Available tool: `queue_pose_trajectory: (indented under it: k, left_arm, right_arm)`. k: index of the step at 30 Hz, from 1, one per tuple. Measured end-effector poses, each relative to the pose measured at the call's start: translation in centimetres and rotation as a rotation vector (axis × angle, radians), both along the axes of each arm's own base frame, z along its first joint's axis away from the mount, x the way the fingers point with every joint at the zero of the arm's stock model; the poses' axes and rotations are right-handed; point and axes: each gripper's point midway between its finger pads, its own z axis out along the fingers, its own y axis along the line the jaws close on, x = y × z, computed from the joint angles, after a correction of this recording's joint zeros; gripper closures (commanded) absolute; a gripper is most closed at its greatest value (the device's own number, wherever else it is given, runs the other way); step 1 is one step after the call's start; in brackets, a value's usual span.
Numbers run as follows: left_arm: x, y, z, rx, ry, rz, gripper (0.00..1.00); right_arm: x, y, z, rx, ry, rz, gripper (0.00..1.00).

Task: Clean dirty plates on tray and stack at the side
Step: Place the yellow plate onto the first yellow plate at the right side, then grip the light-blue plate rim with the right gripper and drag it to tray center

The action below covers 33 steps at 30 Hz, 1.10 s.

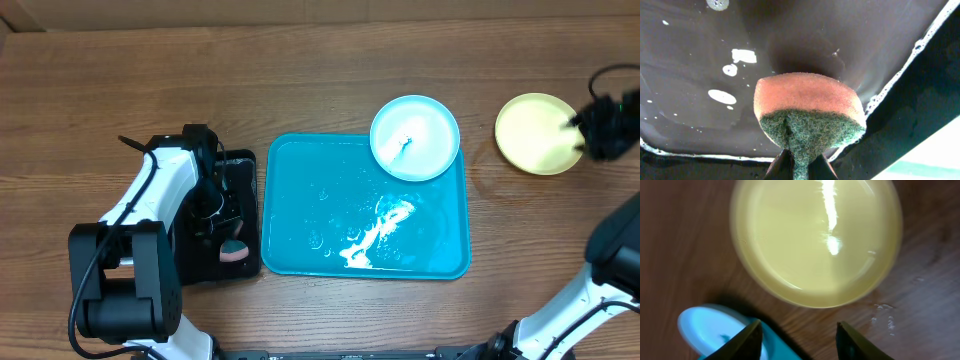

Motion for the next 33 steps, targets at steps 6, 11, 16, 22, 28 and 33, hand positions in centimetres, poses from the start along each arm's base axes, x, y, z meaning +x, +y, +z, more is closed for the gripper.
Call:
queue_pose_trajectory:
  k: [6,11,16,22,28,33]
  left_arm:
    - [0.0,0.0,0.0,0.0,0.0,0.0,0.96]
    - [-0.1,0.0,0.0,0.0,0.003,0.0,0.96]
    - [-0.4,0.0,0.1,-0.001,0.015,-0.002,0.96]
    - [-0.7,0.0,0.2,-0.005,0.028,-0.018,0.96]
    - [-0.8,0.0,0.2,-0.006,0.032,-0.021,0.96]
    - [-1.2,0.0,0.4,-0.006,0.048,-0.021,0.96]
  right_arm:
    - [3.7,8.9,4.5,-0.098,-0.187,0.444,0.3]
    - [5.9,16.1,2.9,-0.112,-0.252,0.698,0.3]
    - [6.7,19.1,-1.5,-0.097,-0.214,0.809,0.3]
    - [7.7,19.2,-4.0,-0.106,-0.199,0.815,0.3]
    - [7.8,19.1,-6.2,-0.095,-0.166,0.818,0.3]
    - [7.4,19.0,-9.2,-0.07,-0.105,0.822,0.34]
